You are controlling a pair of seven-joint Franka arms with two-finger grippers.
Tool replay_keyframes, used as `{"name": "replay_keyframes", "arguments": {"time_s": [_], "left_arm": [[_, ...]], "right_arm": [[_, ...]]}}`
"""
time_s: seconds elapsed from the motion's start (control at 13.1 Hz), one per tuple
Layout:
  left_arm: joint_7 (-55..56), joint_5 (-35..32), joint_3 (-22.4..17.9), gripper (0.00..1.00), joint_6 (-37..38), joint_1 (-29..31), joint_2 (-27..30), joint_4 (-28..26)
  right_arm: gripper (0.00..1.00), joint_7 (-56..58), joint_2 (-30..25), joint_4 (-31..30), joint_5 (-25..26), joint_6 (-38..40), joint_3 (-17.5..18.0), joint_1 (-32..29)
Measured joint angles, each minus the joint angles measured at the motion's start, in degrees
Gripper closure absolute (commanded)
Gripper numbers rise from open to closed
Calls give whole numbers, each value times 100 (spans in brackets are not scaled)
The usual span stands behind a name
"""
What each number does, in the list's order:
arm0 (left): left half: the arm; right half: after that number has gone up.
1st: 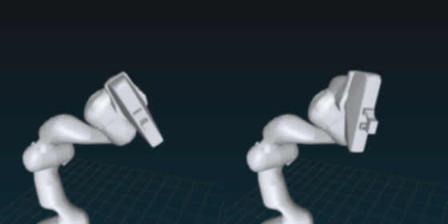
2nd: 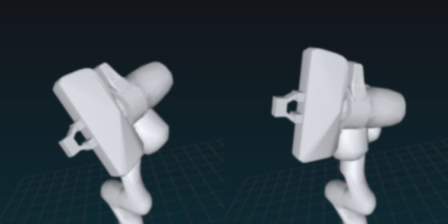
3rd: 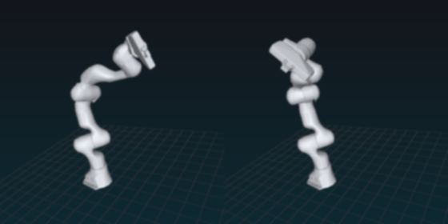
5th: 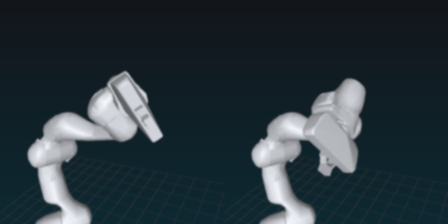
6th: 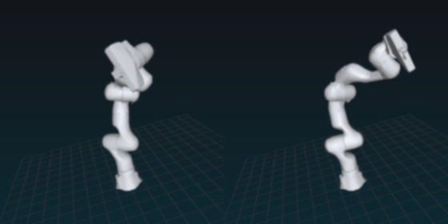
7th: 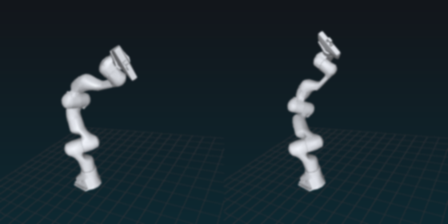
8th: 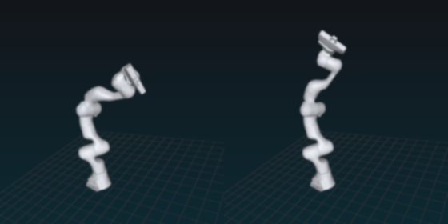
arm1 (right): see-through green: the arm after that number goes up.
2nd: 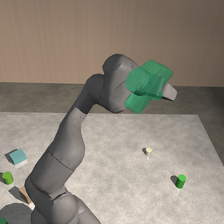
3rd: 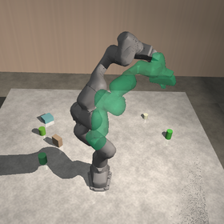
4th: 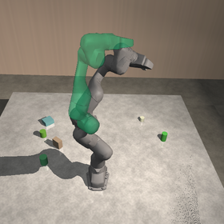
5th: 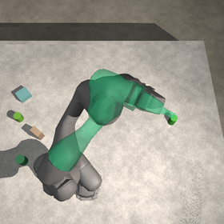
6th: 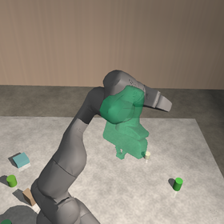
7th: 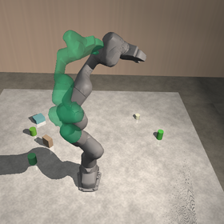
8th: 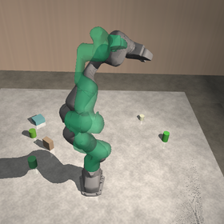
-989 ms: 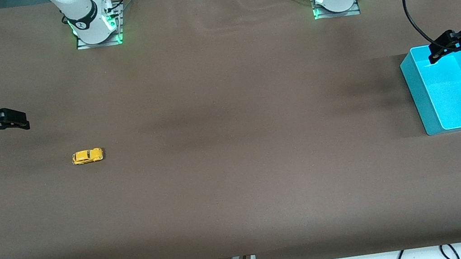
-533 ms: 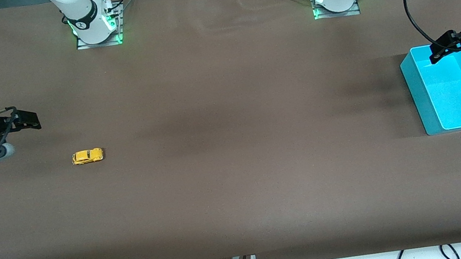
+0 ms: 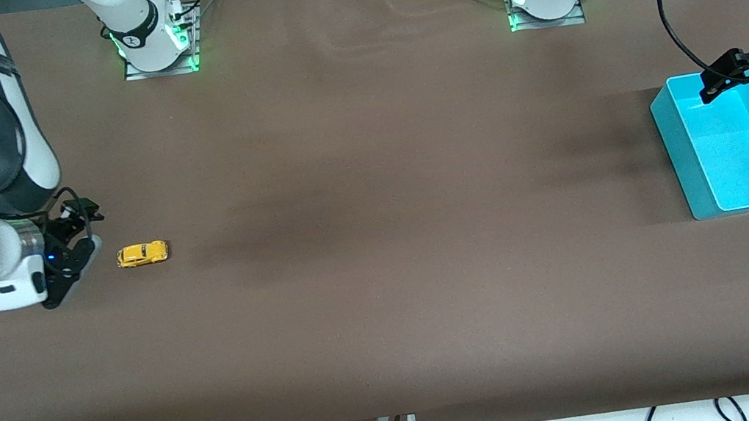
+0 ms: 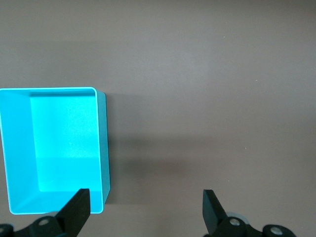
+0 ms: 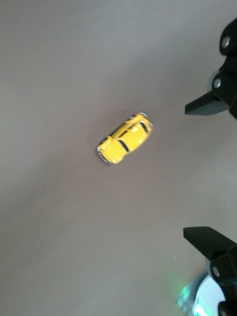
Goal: Wind and store yellow beetle car
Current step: 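Move the open right gripper down over the yellow beetle car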
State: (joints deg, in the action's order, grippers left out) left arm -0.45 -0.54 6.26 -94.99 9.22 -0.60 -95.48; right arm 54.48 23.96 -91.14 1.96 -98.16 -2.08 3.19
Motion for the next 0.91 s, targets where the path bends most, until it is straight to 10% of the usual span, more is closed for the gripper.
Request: {"name": "replay_keyframes", "arguments": {"time_s": [0.91], "left_arm": [[0,0,0,0,9,0,0,7]], "right_arm": [[1,3220,-50,-2868,0,-4507,-120,-81]]}}
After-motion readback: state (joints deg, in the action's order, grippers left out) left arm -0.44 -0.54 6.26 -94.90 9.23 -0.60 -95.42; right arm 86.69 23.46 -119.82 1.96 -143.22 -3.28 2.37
